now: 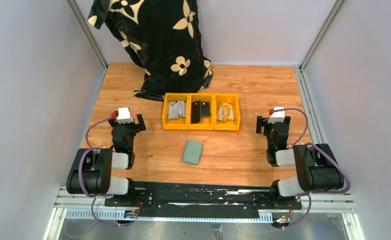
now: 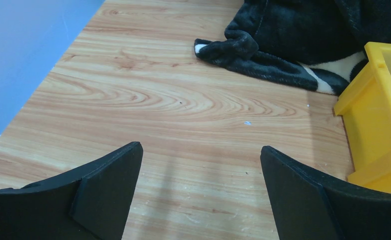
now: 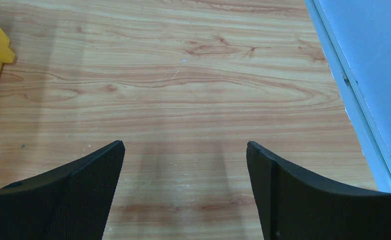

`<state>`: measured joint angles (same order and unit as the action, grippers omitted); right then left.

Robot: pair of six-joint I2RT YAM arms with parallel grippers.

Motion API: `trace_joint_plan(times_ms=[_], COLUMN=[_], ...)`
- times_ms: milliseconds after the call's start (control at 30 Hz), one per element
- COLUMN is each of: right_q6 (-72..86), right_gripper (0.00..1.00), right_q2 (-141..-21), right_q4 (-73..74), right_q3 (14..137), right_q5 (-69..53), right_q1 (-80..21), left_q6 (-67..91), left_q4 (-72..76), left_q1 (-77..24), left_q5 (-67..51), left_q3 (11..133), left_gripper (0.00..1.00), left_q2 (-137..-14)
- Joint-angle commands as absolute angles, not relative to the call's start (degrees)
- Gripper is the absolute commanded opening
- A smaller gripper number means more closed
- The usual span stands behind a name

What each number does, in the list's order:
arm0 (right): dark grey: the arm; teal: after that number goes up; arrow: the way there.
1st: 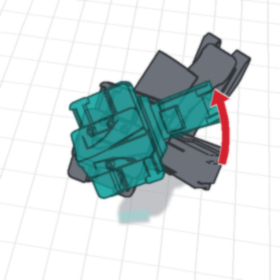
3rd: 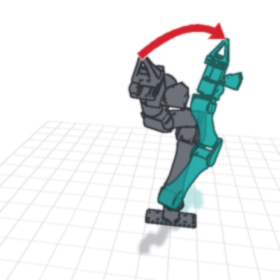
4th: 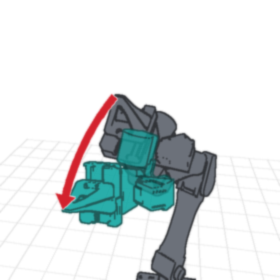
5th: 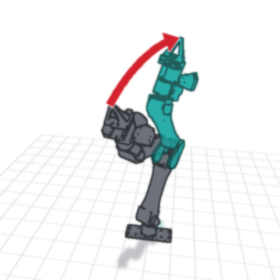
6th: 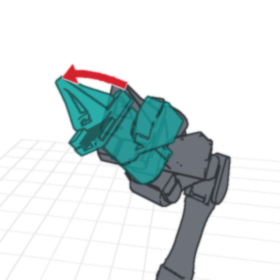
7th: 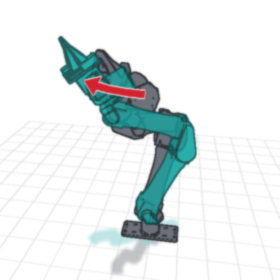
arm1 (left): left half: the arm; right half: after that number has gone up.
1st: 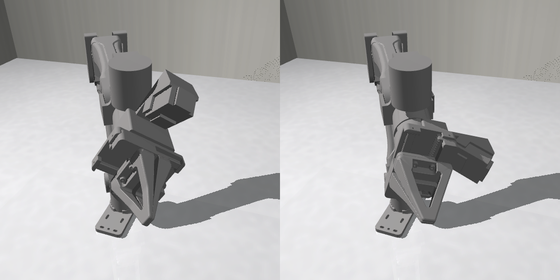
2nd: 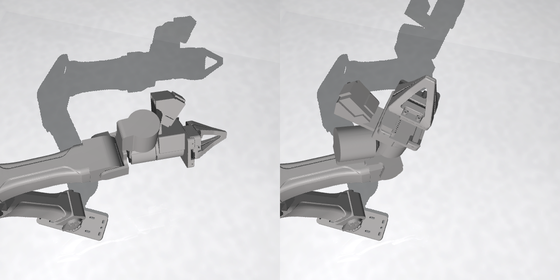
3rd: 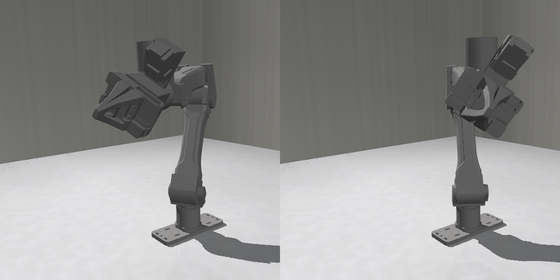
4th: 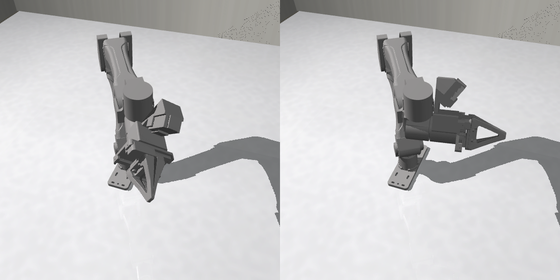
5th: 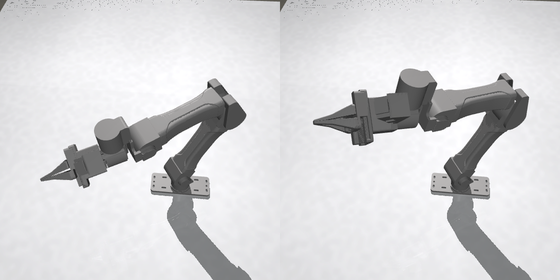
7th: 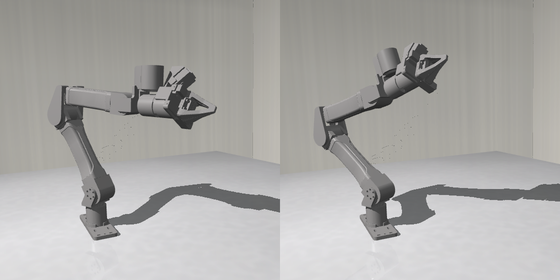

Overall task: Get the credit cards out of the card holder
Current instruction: Pick up the card holder from the center of the board.

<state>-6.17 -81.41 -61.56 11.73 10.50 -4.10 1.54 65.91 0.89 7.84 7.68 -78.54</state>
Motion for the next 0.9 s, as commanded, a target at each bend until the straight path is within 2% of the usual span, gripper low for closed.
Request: trace_joint_plan(times_ms=[0,533,600,700,767,867], right_q6=[-7.1,-6.7,-5.0,0.3,1.5,3.5], right_gripper=[0.95,0.95,0.95,0.95,0.95,0.95], right_q2=[-81.7,-81.3,-77.3,-70.9,-70.0,-69.7], right_q4=[-61.5,-61.1,-54.0,-29.5,-17.9,-8.5], right_q3=[12.5,12.9,15.0,23.9,30.3,37.1], right_q5=[10.2,11.6,17.2,23.0,23.3,19.4], right_q1=[-3.6,-3.5,-4.0,-3.9,-3.9,-3.9], left_q6=[1.8,0.9,0.6,0.7,0.9,0.3], left_q4=[67.3,64.2,63.6,58.5,53.6,38.2], left_q1=[0.6,0.6,0.6,0.6,0.6,0.6], left_q5=[8.9,6.5,5.9,6.6,7.6,7.5], left_q3=[7.7,9.6,10.0,11.4,13.6,19.5], left_gripper=[1.0,1.0,1.0,1.0,1.0,1.0], left_q2=[-77.9,-78.3,-78.1,-75.6,-73.2,-69.6])
